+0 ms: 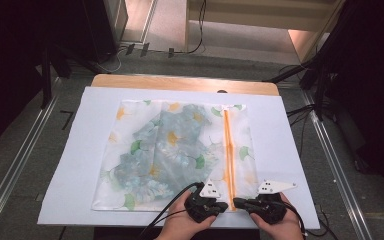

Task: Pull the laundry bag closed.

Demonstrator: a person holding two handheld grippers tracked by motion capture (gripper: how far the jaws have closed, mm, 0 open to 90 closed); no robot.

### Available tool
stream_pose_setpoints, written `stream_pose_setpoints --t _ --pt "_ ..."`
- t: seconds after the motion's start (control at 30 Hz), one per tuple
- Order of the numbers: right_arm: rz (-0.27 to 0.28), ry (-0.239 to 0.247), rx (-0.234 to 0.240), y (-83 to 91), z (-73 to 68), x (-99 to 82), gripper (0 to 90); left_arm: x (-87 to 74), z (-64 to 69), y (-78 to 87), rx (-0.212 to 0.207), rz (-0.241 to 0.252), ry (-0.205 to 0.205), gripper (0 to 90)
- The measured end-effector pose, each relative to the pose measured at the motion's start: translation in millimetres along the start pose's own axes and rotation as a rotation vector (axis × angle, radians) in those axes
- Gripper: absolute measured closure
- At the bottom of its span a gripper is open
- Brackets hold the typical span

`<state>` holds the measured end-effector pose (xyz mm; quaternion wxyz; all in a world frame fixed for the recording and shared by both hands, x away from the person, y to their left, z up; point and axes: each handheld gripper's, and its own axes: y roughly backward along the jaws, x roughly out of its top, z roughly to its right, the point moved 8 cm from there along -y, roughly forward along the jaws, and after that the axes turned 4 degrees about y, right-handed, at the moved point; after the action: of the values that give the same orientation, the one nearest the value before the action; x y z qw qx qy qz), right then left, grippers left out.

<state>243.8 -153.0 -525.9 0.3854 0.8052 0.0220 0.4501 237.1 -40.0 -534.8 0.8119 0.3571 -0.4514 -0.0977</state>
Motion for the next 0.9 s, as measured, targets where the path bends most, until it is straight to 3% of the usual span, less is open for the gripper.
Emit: stream_pose_setpoints --t 0.2,0.33,0.9 --pt "0.0 -0.01 -0.013 -1.2 0.0 1.1 90.0 -0.9 2.0 -2.1 0.007 0.013 -0.041 90.0" --pt "-0.005 -0.02 -0.016 -1.8 0.4 1.3 90.0 -1.6 2.2 -2.1 0.011 0.014 -0.045 90.0" --pt "0.0 -0.033 -0.08 -4.1 2.5 6.1 90.0 -1.6 -0.4 -2.1 -0.024 0.008 -0.012 90.0"
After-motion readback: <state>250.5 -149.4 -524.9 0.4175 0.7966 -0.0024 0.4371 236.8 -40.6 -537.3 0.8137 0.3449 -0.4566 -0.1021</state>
